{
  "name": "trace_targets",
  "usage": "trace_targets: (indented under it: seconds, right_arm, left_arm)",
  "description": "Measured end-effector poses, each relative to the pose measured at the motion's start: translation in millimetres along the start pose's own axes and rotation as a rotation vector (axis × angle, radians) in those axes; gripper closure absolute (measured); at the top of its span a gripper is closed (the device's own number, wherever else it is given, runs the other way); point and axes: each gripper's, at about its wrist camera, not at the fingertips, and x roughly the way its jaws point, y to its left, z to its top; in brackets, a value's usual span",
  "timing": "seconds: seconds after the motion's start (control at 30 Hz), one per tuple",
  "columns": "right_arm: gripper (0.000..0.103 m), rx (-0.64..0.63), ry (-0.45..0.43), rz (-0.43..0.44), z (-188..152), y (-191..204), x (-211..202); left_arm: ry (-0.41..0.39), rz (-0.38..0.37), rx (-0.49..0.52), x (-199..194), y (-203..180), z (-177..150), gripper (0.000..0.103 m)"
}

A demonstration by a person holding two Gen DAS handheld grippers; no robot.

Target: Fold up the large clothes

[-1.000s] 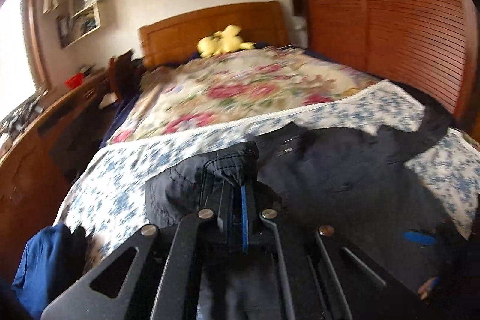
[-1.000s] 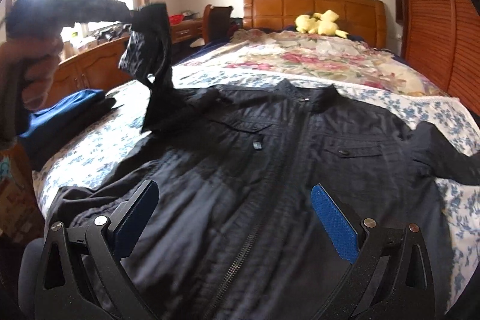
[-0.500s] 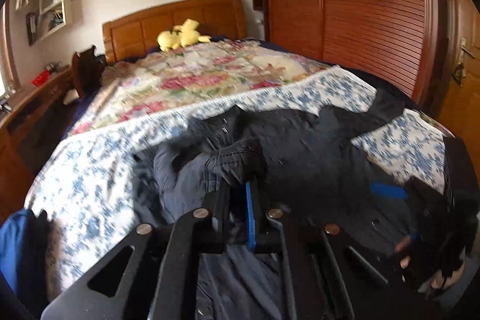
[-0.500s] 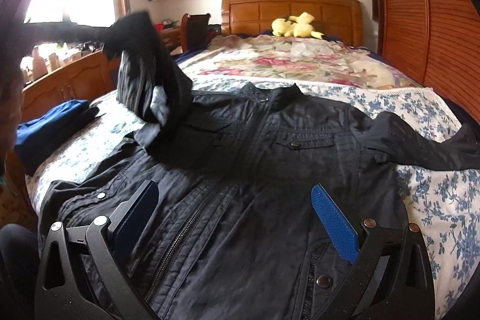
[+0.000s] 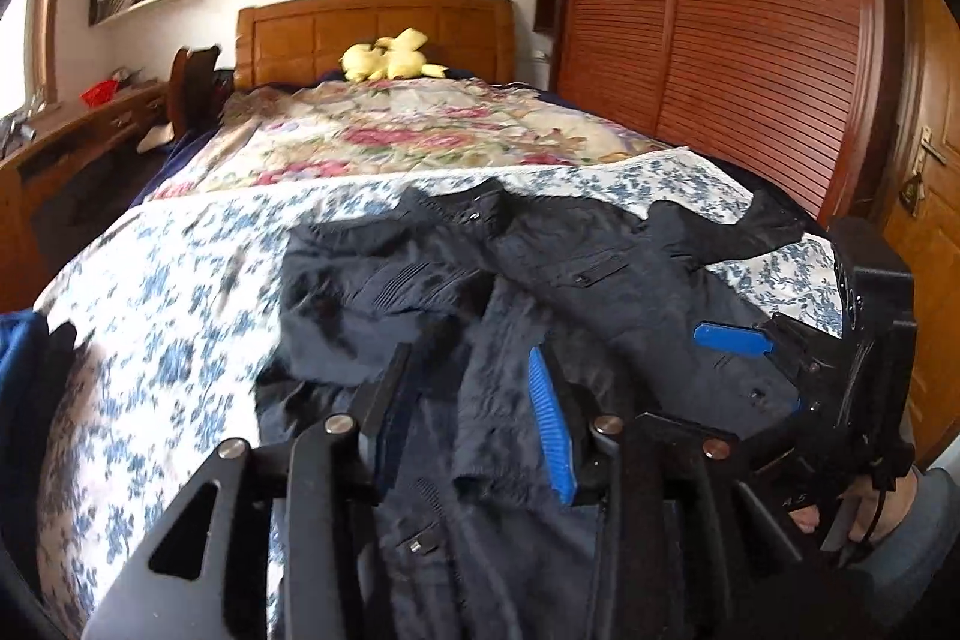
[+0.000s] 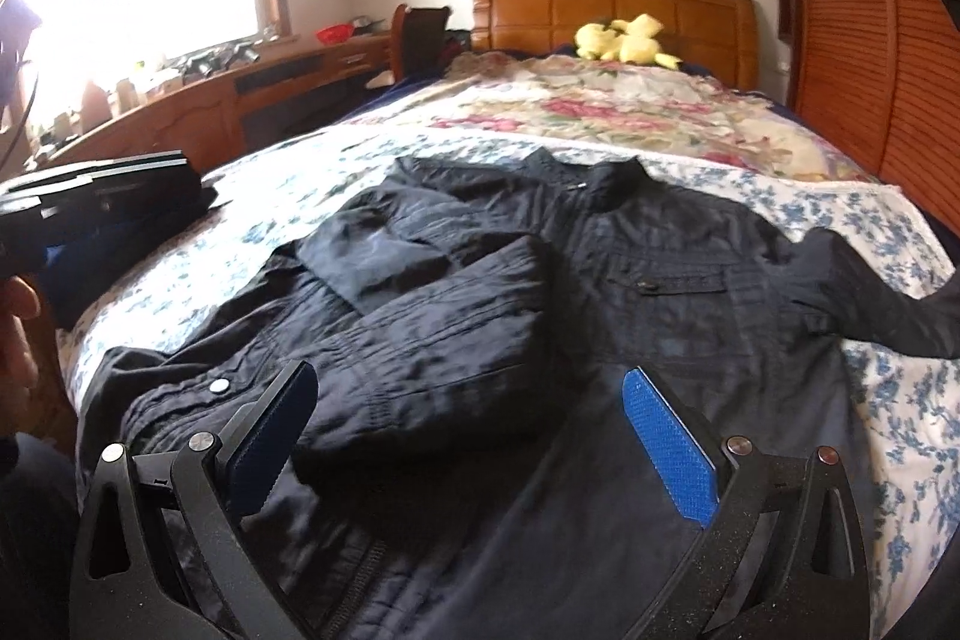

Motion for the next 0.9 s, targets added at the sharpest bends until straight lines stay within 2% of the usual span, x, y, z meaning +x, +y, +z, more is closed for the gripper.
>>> trace_targets:
  seconds: [0.13, 0.23, 0.37, 0.57, 0.67, 0.9]
  right_arm:
    - [0.001, -0.032, 0.023, 0.047, -2.5, 16.3, 12.8]
    - [0.006, -0.057, 0.053, 0.102, -4.8, 31.1, 25.6]
    - [0.019, -0.089, 0.093, 0.155, -8.4, 47.1, 40.7]
    - [0.025, -0.134, 0.160, 0.194, -16.1, 64.0, 65.2]
    - [0.025, -0.155, 0.195, 0.185, -20.2, 67.7, 74.3]
    - [0.027, -0.195, 0.249, 0.130, -26.2, 74.3, 87.9]
  left_arm:
    - [-0.027, 0.014, -0.039, -7.2, 21.7, -11.8, 0.065]
    - [-0.033, 0.015, -0.071, -12.0, 37.7, -18.0, 0.060]
    - [-0.056, 0.043, -0.067, -21.7, 48.9, -22.4, 0.050]
    - [-0.086, 0.080, -0.089, -35.0, 63.7, -26.6, 0.050]
    - [-0.097, 0.111, -0.089, -39.2, 69.5, -28.2, 0.050]
    - [-0.121, 0.126, -0.089, -45.7, 72.0, -27.8, 0.050]
